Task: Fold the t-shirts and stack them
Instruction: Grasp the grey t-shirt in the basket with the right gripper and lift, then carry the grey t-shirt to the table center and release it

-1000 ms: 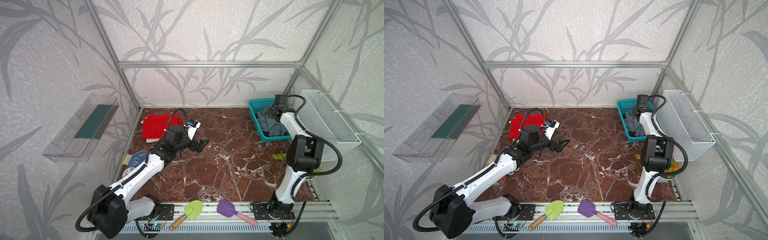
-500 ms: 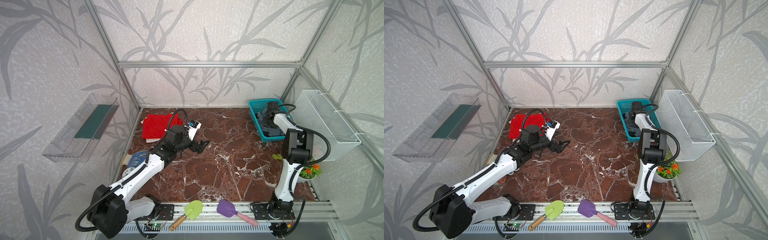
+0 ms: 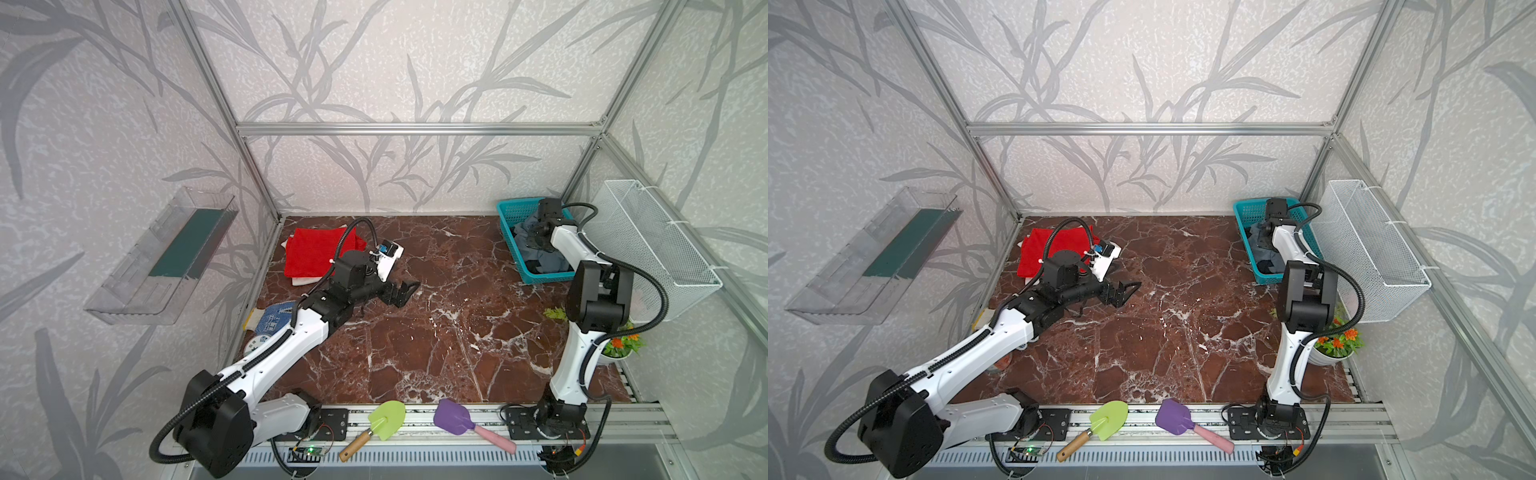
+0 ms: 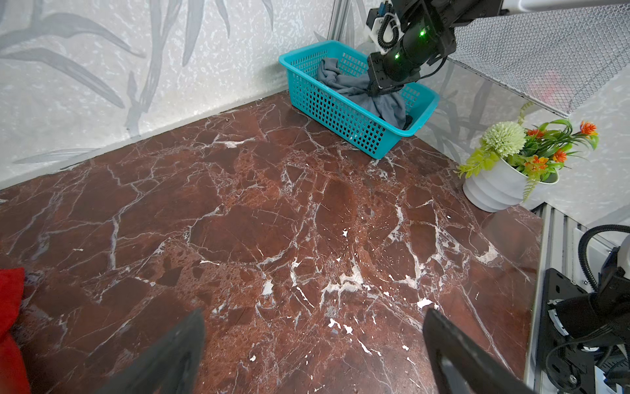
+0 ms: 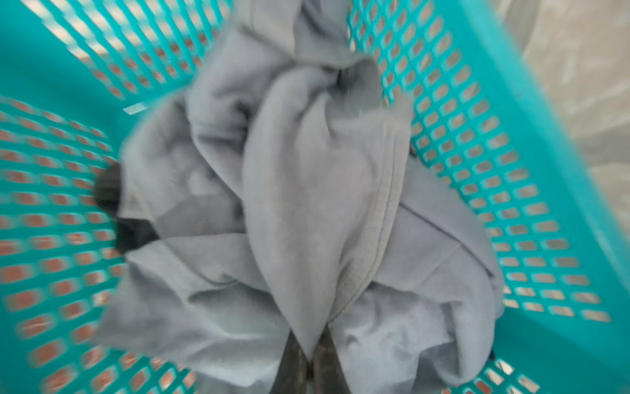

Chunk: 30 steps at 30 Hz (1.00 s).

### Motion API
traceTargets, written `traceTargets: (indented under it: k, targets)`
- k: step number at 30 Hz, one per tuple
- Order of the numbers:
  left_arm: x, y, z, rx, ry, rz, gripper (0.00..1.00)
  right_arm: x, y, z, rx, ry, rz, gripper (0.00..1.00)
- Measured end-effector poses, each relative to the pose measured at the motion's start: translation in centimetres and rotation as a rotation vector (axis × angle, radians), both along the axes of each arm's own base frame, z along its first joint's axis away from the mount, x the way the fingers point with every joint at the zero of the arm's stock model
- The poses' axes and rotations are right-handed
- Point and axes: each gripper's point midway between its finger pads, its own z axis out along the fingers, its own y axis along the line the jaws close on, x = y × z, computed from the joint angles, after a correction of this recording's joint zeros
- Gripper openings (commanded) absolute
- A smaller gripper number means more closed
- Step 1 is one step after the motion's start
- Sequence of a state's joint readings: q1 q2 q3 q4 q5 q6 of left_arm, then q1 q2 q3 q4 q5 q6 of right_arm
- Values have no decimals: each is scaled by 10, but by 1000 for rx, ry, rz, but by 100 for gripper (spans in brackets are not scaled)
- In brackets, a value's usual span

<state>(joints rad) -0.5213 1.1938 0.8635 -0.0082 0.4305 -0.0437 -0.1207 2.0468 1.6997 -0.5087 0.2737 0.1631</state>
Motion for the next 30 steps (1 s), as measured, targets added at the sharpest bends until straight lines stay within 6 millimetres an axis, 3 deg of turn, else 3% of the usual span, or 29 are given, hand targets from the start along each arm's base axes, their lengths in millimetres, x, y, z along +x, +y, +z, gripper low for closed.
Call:
traceTargets:
  k: [6, 11, 17, 22, 26, 28, 30]
  targets:
    - [-2, 1, 5, -4, -13, 1, 99, 4, 13, 85, -21, -207, 44, 0]
    - [-4, 3, 11, -7, -33, 5, 99, -5, 50, 137, -44, -364, 137, 0]
    - [-5, 6, 18, -7, -56, 14, 99, -26, 151, 213, -38, -569, 378, 0]
    - [-4, 13, 26, 1, -94, 45, 99, -65, 238, 270, 90, -707, 587, 0]
    - [-4, 21, 35, 14, -134, 78, 99, -101, 292, 279, 231, -724, 701, 0]
    - [-4, 26, 40, 20, -156, 97, 99, -118, 308, 254, 309, -678, 723, 0]
    - [-4, 29, 43, 29, -171, 112, 99, -129, 312, 208, 377, -581, 707, 0]
